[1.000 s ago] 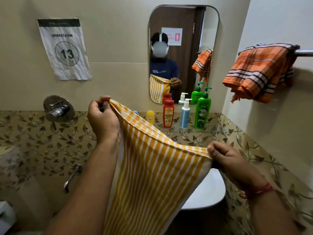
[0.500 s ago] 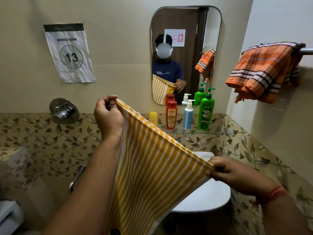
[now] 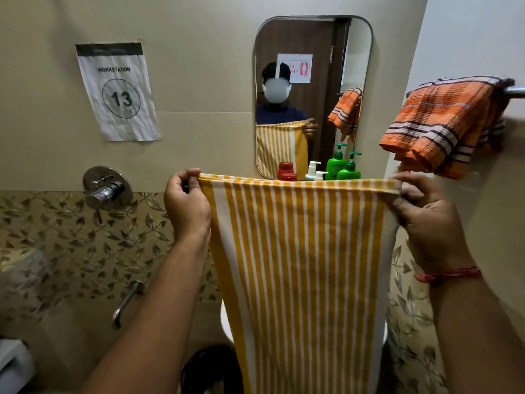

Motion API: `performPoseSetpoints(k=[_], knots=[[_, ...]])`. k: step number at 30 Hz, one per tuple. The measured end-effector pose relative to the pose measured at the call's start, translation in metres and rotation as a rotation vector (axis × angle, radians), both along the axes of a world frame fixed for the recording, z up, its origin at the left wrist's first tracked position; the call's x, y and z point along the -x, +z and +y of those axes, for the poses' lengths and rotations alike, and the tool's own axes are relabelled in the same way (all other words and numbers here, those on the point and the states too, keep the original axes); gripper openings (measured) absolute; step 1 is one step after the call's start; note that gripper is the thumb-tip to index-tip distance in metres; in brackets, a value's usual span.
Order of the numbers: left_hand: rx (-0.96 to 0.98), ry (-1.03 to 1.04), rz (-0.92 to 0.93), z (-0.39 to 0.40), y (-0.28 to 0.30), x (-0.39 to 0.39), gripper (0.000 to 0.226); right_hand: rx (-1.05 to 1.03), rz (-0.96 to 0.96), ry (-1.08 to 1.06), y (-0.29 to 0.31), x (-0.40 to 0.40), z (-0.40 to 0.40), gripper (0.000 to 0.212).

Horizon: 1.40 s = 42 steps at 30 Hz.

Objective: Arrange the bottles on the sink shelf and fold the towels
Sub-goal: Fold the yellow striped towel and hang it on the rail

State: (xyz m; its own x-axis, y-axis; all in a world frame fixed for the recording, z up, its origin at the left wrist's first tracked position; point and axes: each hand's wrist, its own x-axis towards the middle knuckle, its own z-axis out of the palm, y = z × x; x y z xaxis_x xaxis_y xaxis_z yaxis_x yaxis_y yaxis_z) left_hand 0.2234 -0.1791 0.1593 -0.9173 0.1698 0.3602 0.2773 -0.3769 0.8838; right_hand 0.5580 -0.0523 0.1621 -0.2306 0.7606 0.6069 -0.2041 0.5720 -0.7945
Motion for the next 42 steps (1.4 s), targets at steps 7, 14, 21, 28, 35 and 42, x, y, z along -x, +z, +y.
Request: performPoseSetpoints(k=[7,14,21,28,35,42], knots=[[0.011,0.0,0.093,-0.001,0.013,0.003,0.024,-0.164,-0.034,-0.111,0.046,0.005,0.006,0.025],[-0.045,0.045,0.089,-0.001,0.022,0.001,0.026,0.024,0.059,-0.041,0.044,0.012,0.011,0.02],[0.027,0.11,0.227,-0.001,0.033,-0.001,0.034,0.108,0.007,0.145,0.04,0.007,0.018,0.041],[0.062,0.079,0.267,-0.004,0.032,0.006,0.032,-0.067,-0.007,0.01,0.04,0.004,0.016,0.024],[0.025,0.178,0.339,-0.002,0.034,-0.003,0.016,-0.138,0.02,-0.125,0.033,0.011,0.018,0.011],[0.407,0.083,0.334,0.021,0.026,-0.01,0.024,-0.116,-0.388,-0.657,0.027,0.054,0.019,0.014]])
